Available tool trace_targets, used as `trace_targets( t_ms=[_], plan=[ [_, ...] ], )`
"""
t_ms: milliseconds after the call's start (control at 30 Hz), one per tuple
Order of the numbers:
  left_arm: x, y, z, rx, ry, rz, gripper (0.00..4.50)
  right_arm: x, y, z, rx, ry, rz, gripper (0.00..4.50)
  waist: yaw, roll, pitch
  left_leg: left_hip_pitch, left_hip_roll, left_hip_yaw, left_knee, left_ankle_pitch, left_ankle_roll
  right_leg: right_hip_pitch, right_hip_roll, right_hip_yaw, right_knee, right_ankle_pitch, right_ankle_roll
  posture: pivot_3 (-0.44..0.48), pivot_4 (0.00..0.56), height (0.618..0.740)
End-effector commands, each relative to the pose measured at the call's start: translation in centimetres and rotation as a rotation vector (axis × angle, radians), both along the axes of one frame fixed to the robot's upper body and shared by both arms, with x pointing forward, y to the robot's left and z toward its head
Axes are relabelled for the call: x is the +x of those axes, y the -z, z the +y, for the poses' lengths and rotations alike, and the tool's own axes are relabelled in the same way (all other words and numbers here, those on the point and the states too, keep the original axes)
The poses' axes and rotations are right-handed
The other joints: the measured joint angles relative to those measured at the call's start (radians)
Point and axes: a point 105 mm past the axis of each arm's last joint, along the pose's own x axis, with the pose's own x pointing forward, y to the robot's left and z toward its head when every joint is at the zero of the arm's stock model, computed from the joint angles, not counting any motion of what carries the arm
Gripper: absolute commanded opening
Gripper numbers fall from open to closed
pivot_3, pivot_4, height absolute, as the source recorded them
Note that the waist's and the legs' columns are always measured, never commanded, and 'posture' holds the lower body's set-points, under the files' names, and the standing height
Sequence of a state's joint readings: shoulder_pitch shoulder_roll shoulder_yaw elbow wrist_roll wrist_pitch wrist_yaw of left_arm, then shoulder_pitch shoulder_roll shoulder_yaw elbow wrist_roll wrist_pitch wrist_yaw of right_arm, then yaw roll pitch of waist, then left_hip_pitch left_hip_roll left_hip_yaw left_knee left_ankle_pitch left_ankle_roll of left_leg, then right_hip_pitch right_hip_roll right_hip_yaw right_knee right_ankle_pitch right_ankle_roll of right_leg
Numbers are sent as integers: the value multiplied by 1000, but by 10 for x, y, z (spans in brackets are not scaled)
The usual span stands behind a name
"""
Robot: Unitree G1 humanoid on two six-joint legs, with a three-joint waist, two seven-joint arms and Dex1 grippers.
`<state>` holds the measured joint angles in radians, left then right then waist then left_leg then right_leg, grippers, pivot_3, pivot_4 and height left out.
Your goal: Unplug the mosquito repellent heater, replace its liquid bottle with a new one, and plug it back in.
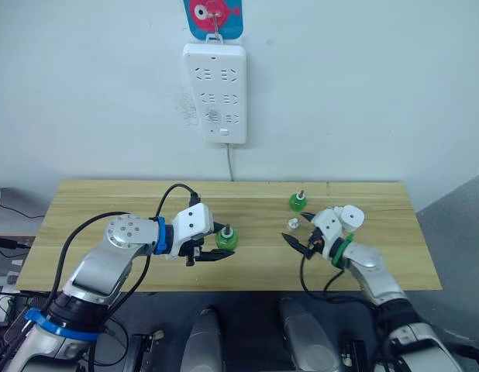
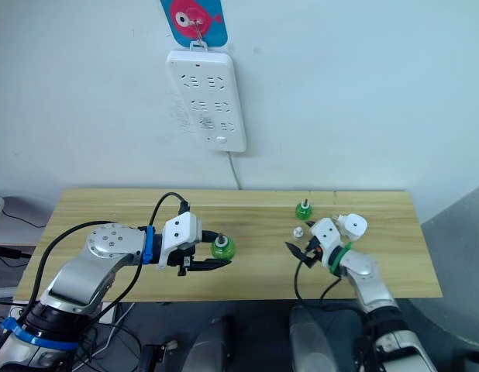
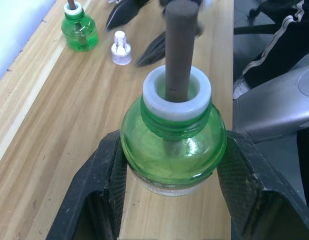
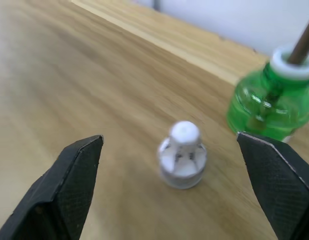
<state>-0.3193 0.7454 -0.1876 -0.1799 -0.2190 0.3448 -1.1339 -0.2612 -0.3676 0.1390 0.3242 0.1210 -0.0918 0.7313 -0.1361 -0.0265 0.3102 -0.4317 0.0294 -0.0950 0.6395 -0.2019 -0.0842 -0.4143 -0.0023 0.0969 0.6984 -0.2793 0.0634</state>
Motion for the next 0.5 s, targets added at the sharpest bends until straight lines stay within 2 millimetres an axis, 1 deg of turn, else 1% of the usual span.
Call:
trace_targets(
  t_ms=[33, 133, 200, 233, 300, 367, 433, 500],
  plan=[
    [1, -12, -12, -54, 66, -35, 2248, -23, -51, 6, 6, -166, -90, 4500, -1, 0, 0, 0, 0, 0, 0, 0, 0, 0, 0, 0, 0, 0, 0, -191, 275, 740],
    [3, -18, -29, -102, 133, -43, 2248, -46, -88, 17, -3, -316, -93, 4500, -2, 0, -1, 0, 0, 0, 0, 0, 0, 1, 0, 0, 0, 0, 0, -209, 267, 740],
    [3, -21, -40, -119, 180, -54, 2248, -59, -110, 28, -4, -403, -84, 4500, -5, -1, -1, 0, 0, 0, 0, 0, 0, 1, 1, 0, 0, 0, 0, -215, 265, 740],
    [6, -25, -47, -132, 199, -65, 2248, -68, -120, 37, 11, -458, -59, 4500, -6, -1, -2, 0, 1, 0, 0, 0, 0, 1, 1, 0, -1, 0, 0, -230, 252, 740],
    [10, -30, -55, -148, 223, -76, 2248, -79, -131, 47, 24, -513, -18, 4500, -6, -2, -2, 0, 1, -1, 0, 0, 0, 1, 1, 0, -1, 0, 0, -231, 246, 740],
    [12, -33, -61, -154, 243, -82, 2248, -71, -136, 52, 5, -449, -36, 4500, -6, -3, -3, 0, 1, -1, 0, 0, 0, 1, 1, -1, -1, 0, 0, -234, 239, 740],
    [13, -38, -66, -161, 268, -78, 2248, -67, -143, 60, 10, -439, -67, 4500, -6, -3, -4, 0, 0, -1, 1, 0, 0, 1, 1, -1, -1, 0, 0, -235, 233, 740],
    [14, -40, -68, -160, 283, -81, 2248, -65, -146, 63, 17, -439, -69, 4500, -7, -3, -4, 0, 0, -1, 1, 0, 0, 1, 1, -1, -1, 0, 0, -235, 230, 740]
  ],
)
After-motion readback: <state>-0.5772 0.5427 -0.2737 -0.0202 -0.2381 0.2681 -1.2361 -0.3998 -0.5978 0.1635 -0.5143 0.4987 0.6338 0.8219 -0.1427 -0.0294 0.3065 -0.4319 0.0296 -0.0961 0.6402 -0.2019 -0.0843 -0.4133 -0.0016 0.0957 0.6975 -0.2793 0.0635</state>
